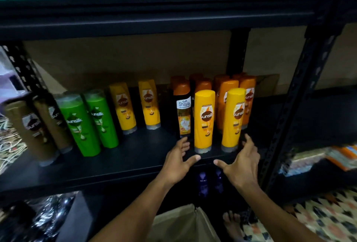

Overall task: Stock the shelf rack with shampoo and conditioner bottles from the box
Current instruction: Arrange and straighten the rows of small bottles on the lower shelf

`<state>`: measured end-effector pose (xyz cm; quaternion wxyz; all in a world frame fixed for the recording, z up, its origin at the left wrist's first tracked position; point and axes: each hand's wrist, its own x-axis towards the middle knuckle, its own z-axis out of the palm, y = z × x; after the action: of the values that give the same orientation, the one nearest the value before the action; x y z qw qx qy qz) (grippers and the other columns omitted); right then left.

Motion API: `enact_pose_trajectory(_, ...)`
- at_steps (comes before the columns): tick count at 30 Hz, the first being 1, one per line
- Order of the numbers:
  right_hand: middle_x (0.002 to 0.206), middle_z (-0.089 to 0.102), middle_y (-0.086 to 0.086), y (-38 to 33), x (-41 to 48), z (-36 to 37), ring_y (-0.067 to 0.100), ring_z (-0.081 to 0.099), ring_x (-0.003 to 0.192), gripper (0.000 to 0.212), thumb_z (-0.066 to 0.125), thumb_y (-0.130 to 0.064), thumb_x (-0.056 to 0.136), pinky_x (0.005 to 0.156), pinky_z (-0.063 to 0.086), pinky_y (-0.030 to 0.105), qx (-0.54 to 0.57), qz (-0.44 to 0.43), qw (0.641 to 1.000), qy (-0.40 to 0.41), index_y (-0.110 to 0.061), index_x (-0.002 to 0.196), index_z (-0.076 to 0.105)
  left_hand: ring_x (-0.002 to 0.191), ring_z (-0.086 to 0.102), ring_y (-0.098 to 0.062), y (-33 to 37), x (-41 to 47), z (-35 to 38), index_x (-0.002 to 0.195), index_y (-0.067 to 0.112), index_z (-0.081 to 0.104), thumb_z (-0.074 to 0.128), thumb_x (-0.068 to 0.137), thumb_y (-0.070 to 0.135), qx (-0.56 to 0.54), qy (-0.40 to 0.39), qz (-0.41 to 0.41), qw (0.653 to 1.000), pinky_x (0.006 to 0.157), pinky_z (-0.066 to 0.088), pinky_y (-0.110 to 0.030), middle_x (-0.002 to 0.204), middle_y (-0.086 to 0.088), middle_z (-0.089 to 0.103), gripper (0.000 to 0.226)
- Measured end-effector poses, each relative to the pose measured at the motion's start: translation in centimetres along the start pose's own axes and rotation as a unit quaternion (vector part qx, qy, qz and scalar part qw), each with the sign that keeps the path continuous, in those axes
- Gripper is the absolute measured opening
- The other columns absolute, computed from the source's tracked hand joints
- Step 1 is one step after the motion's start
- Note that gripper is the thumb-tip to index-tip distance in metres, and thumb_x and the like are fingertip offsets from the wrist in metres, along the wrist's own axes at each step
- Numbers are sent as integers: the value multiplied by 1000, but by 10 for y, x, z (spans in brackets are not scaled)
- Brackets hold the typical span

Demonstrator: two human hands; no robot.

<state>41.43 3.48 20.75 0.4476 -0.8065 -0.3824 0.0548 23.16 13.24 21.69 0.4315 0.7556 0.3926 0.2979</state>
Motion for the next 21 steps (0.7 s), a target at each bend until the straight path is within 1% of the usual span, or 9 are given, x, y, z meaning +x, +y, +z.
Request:
enact_pose_trajectory(3, 140, 40, 10, -20, -32, 4, 29, 35, 130, 110, 96, -27, 61, 106, 37, 40, 18, -54, 997, 61, -17, 149, 30, 135, 48, -7, -4, -19, -23, 156, 21, 31, 78, 88, 34, 26, -11, -5, 1000, 109, 38, -20, 150, 1, 50, 83)
enact_pose_trajectory(5, 133, 44, 2, -34, -50, 9, 22, 39, 125, 93, 93, -23, 67, 101, 40, 36, 35, -107, 991, 75, -20, 142, 38, 133, 50, -7, -6, -25, -40, 153, 24, 36, 77, 89, 35, 50, -12, -5, 999, 107, 40, -22, 147, 3, 53, 76)
enact_pose_trajectory(7, 126, 47, -5, -54, -64, 20, 13, 43, 120, 78, 88, -20, 73, 100, 44, 33, 60, -156, 985, 47, -25, 137, 43, 130, 52, -6, -9, -34, -66, 149, 26, 41, 77, 89, 36, 64, 17, -9, 998, 105, 43, -24, 144, 4, 55, 71)
enact_pose_trajectory(9, 123, 47, -12, -71, -73, 33, 4, 46, 117, 71, 85, -19, 77, 99, 47, 29, 81, -188, 979, -15, -31, 135, 44, 128, 52, -4, -13, -37, -86, 147, 26, 44, 76, 89, 37, 70, 49, -16, 996, 103, 44, -26, 143, 5, 55, 68)
enact_pose_trajectory(12, 128, 48, -14, -100, -75, 58, -1, 48, 120, 71, 81, -22, 81, 101, 47, 25, 103, -221, 964, -109, -34, 138, 41, 133, 49, -8, -19, -36, -115, 149, 23, 41, 74, 92, 35, 66, 91, -26, 993, 105, 41, -26, 148, 6, 51, 67)
enact_pose_trajectory(16, 137, 47, -6, -130, -52, 105, 9, 45, 129, 74, 76, -27, 85, 108, 41, 30, 97, -193, 963, -160, -27, 146, 34, 146, 34, -13, -35, -12, -134, 157, 18, 24, 70, 96, 28, 51, 141, -39, 988, 111, 29, -24, 158, 3, 35, 77)
enact_pose_trajectory(18, 147, 41, -3, -140, -33, 131, 14, 40, 137, 79, 76, -29, 87, 113, 37, 32, 90, -154, 967, -179, -25, 150, 29, 150, 25, -18, -46, 10, -138, 160, 17, 11, 68, 96, 24, 31, 170, -46, 984, 119, 23, -29, 161, -1, 25, 86)
enact_pose_trajectory(19, 151, 36, -1, -143, -23, 143, 17, 37, 140, 83, 76, -29, 87, 115, 34, 32, 85, -137, 970, -184, -24, 152, 25, 152, 21, -22, -51, 23, -138, 160, 17, 6, 68, 96, 23, 28, 185, -47, 981, 123, 21, -36, 163, -5, 20, 89)
enact_pose_trajectory(21, 156, 31, 4, -147, -2, 171, 21, 32, 144, 92, 79, -30, 85, 117, 32, 34, 71, -115, 975, -176, -20, 155, 21, 154, 13, -26, -65, 47, -137, 160, 15, -1, 66, 97, 23, 33, 220, -54, 973, 126, 18, -45, 166, -8, 9, 93)
